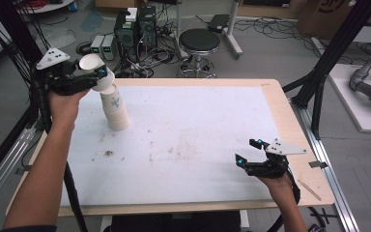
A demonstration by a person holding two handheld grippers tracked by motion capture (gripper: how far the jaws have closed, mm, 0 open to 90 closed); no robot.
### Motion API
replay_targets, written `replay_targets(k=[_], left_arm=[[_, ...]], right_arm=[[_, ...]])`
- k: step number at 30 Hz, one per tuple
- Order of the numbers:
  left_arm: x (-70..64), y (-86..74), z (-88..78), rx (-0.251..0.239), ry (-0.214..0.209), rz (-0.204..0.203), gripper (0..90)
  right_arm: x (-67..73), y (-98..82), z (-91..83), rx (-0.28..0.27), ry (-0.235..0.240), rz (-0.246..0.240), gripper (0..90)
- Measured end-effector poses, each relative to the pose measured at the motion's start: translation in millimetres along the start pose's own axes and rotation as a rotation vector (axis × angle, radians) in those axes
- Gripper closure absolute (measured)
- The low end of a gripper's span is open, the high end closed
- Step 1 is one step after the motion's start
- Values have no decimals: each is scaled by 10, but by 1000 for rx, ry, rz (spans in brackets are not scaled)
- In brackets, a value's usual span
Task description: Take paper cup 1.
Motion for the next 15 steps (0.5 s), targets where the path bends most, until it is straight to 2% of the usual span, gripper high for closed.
replay_targets(k=[4, 8, 12, 15], left_arm=[[-121, 52, -98, -21, -48, -3, 361], [-258, 35, -188, -38, -106, -10, 362], [-420, -67, -275, -49, -179, -40, 362], [-568, -200, -340, -44, -218, -36, 362]], right_arm=[[16, 8, 14, 0, 6, -1, 171], [30, 13, 23, -1, 8, -2, 171], [38, 13, 32, 1, 13, -5, 170], [53, 11, 45, 5, 23, -7, 171]])
Point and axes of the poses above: each handheld gripper's, and its own axes: z roughly forward along the jaws, y roughly out of its top, x roughly to its left, the point moved 4 cm from there along z, roughly forward along the jaws, and after that the axes turned 4 degrees about -x, right-handed, at the moved point
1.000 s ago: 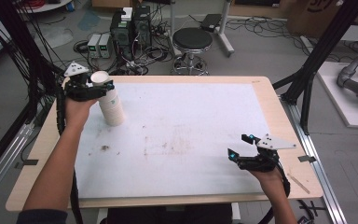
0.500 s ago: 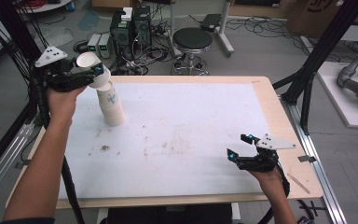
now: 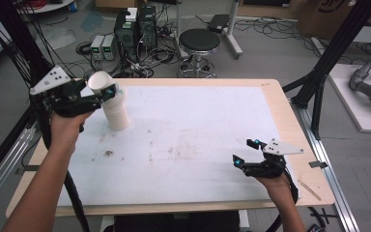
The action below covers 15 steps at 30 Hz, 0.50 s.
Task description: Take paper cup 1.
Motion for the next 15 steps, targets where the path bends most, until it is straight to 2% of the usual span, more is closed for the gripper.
replay_targets(k=[4, 5, 6, 10, 11, 12, 13, 15], left_arm=[[-174, -208, -26, 8, -45, -9, 363], [-174, -208, -26, 8, -45, -9, 362], [-262, -341, -19, 36, -57, 8, 363], [-423, -619, -8, 66, -95, 4, 363], [-456, -684, -2, 73, -103, 3, 363], [-456, -684, -2, 73, -103, 3, 362], [-511, -799, 14, 85, -123, -10, 362], [-554, -860, 33, 96, -138, -12, 362]], right_arm=[[14, 3, 29, 7, 15, 3, 170], [18, 2, 42, 14, 21, 5, 170], [26, 0, 59, 23, 28, 7, 170], [56, 12, 107, 34, 56, 5, 170], [68, 23, 117, 37, 68, 10, 169], [74, 33, 126, 41, 76, 2, 169], [84, 47, 139, 36, 81, -5, 169], [104, 59, 162, 47, 93, -12, 170]])
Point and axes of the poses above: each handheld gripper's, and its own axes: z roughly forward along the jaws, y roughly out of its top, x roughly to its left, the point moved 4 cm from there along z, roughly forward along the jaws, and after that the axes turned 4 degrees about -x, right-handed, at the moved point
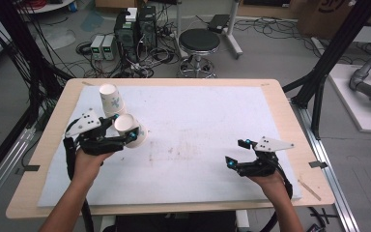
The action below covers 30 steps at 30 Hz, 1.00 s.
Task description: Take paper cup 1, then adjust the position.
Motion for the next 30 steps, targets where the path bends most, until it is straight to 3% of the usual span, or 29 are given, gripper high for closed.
replay_targets(k=[11, 18, 30], left_arm=[[-92, -76, 127, 17, -47, -20, 361], [-145, -129, 215, 29, -82, -37, 359], [-353, -233, 388, 36, -183, -48, 356]], right_arm=[[78, 240, 228, 2, 64, -28, 171], [114, 261, 307, 6, 97, -33, 171], [239, 280, 379, -9, 184, -70, 171]])
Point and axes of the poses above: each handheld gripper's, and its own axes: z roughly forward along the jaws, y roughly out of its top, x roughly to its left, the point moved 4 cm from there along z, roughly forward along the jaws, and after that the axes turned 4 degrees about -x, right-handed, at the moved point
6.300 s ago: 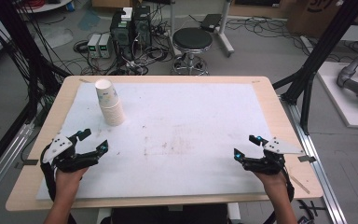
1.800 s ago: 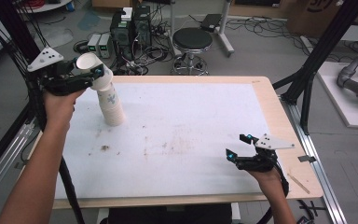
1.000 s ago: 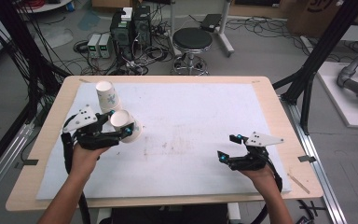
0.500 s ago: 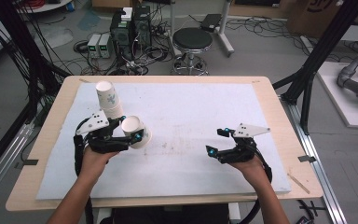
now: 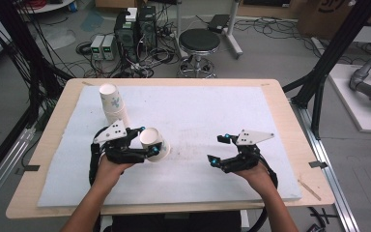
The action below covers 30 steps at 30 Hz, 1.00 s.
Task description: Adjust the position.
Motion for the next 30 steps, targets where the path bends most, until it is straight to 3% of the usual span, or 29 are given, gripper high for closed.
replay_targets(k=[13, 20, 30], left_arm=[[-167, -39, 160, 18, -135, 18, 353], [-228, -50, 253, 36, -178, 30, 353], [-295, -57, 366, 61, -230, 47, 353]], right_arm=[[123, 37, 117, -4, 102, -32, 171], [241, 110, 259, 24, 191, -61, 175], [325, 156, 400, 37, 269, -71, 175]])
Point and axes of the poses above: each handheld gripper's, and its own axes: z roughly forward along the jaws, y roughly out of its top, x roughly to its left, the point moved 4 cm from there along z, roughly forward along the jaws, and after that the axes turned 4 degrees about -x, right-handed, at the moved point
